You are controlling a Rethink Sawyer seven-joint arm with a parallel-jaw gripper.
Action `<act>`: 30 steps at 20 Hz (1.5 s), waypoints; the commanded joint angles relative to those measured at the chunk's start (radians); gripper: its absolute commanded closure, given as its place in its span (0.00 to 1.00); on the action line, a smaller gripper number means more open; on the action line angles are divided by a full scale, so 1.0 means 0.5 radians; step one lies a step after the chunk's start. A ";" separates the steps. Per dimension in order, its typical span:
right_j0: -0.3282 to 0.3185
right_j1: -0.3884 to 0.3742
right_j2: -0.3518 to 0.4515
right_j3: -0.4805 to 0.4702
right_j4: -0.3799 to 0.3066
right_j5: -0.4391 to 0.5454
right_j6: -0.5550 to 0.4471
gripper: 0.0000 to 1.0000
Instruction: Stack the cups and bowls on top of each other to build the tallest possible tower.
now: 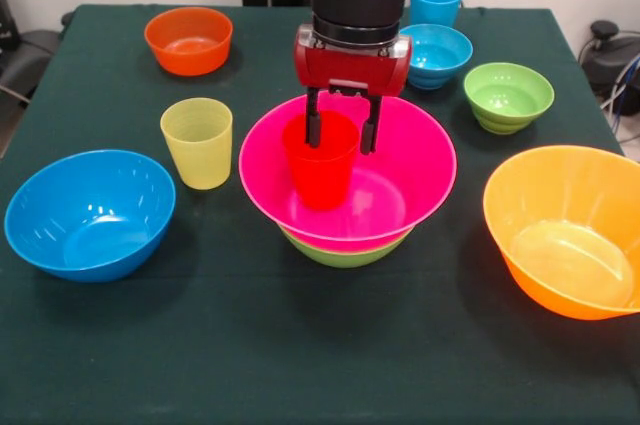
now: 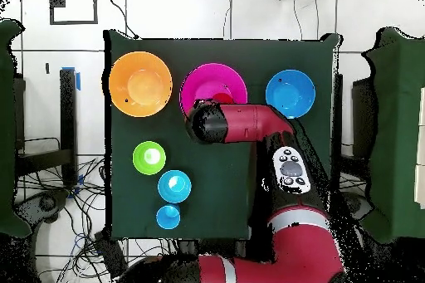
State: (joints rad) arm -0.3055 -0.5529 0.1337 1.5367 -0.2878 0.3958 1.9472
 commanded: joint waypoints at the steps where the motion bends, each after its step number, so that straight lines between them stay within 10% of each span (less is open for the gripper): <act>1: -0.025 0.087 0.145 0.007 0.035 -0.065 0.141 0.00; 21: -0.007 -0.371 0.127 0.181 0.181 0.350 0.022 0.00; 30: -0.212 -0.665 0.219 0.556 0.202 0.259 -0.144 0.00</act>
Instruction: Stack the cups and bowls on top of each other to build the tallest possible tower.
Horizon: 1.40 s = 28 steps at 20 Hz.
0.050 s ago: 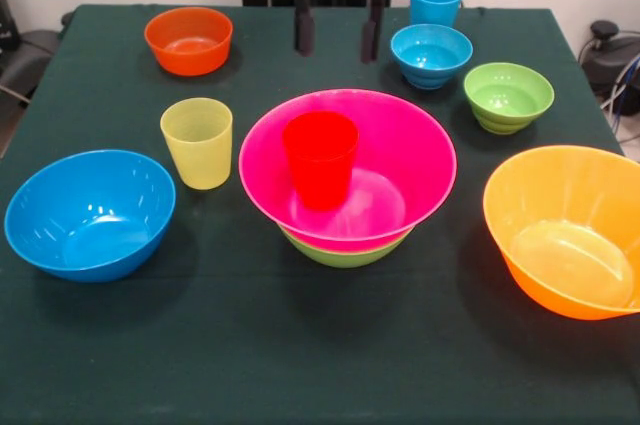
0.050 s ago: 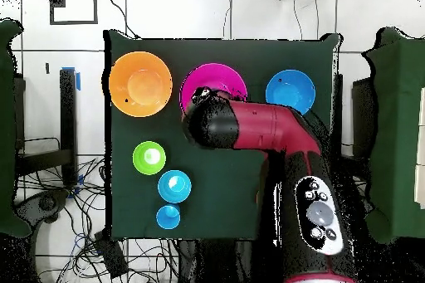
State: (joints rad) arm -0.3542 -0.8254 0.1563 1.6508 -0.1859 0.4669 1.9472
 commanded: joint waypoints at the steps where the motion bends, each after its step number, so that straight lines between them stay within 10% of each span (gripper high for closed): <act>1: -0.142 -0.135 0.184 0.359 -0.020 0.075 -0.159 0.00; 14: -0.637 -0.161 0.468 0.673 -0.231 -0.150 -0.348 0.00; 28: -0.744 -0.112 0.387 0.833 -0.377 -0.223 -0.093 0.00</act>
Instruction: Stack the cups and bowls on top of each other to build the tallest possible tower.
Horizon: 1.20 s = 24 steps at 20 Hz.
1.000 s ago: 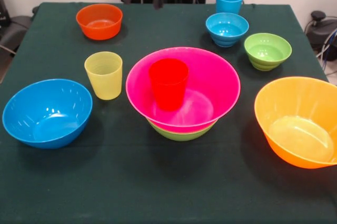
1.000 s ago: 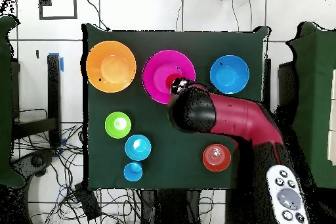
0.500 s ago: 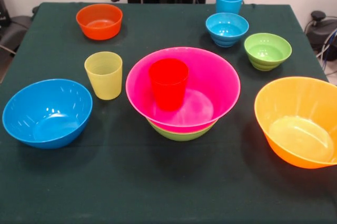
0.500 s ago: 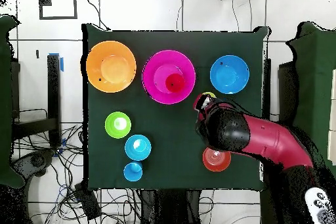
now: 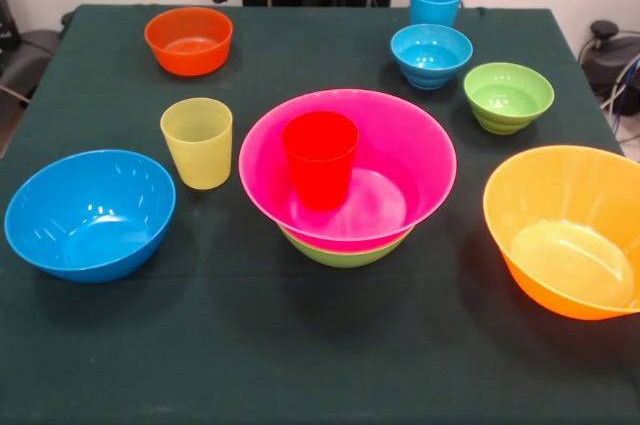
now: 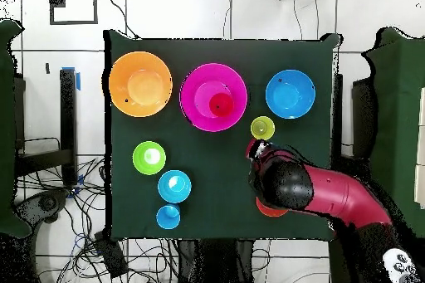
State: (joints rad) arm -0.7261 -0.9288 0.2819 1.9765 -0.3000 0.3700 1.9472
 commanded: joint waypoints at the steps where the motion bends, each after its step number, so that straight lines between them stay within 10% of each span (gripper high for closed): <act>1: -0.014 0.077 0.146 0.195 -0.147 -0.011 -0.106 0.00; 24: 0.026 0.409 0.183 -0.020 -0.352 -0.309 -0.023 0.00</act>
State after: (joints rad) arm -0.7651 -0.8046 0.3117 2.0163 -0.4031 0.2560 1.9472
